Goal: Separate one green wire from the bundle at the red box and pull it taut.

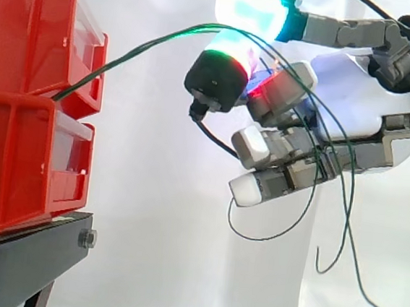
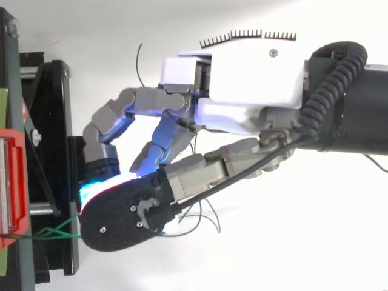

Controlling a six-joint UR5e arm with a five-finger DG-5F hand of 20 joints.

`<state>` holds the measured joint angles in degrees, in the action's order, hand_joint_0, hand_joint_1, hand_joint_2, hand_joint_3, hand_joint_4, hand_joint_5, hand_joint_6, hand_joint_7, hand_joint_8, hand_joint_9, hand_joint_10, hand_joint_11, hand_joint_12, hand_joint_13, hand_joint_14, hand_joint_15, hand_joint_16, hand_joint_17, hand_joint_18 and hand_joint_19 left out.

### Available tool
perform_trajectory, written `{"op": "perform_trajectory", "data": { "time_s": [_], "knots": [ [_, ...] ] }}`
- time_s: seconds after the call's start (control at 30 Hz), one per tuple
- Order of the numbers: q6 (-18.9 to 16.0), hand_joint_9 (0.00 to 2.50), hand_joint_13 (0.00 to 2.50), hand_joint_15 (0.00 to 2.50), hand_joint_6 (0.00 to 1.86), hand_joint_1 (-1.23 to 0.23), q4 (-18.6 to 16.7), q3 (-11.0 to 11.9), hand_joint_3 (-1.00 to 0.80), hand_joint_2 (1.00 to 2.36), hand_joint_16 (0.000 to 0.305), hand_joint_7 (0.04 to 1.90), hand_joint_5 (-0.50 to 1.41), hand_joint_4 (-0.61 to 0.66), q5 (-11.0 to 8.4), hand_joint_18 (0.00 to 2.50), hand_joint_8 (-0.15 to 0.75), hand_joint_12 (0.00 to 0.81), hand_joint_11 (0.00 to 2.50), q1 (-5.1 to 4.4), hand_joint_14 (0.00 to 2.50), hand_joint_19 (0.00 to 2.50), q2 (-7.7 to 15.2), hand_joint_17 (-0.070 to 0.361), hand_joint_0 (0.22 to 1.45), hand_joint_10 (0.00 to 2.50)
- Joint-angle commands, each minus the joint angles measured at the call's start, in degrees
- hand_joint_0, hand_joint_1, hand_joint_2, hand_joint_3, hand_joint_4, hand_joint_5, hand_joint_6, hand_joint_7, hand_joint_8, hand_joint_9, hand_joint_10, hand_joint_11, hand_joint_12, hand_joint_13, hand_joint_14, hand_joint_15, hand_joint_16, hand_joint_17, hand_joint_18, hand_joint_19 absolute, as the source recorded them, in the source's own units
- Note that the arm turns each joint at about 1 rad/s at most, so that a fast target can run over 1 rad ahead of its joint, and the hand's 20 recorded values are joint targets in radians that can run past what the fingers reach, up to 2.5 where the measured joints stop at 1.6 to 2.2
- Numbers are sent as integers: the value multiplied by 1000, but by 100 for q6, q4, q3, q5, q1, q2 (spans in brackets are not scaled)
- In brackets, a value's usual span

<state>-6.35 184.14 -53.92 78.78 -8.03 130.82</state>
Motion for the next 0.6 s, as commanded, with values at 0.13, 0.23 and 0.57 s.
{"op": "perform_trajectory", "data": {
  "time_s": [0.13, 0.23, 0.57],
  "knots": [
    [-789, 838, 850, 608, 888, -774, 17, -154, -217, 1023, 60, 1104, -194, -103, 6, 645, 303, 415, 1034, -49, 22, 401, -4, 135, 690, 25],
    [-851, 701, 792, 571, 889, -775, 17, -206, -205, 1023, 60, 1106, -194, -104, 6, 649, 293, 414, 797, -76, 21, 388, 5, 135, 685, 24],
    [-763, 572, 662, 443, 889, -777, -150, -523, -203, 1022, 59, 1105, -191, -113, 23, 623, 267, 418, 503, -120, 16, 368, 5, 132, 684, 18]
  ]
}}
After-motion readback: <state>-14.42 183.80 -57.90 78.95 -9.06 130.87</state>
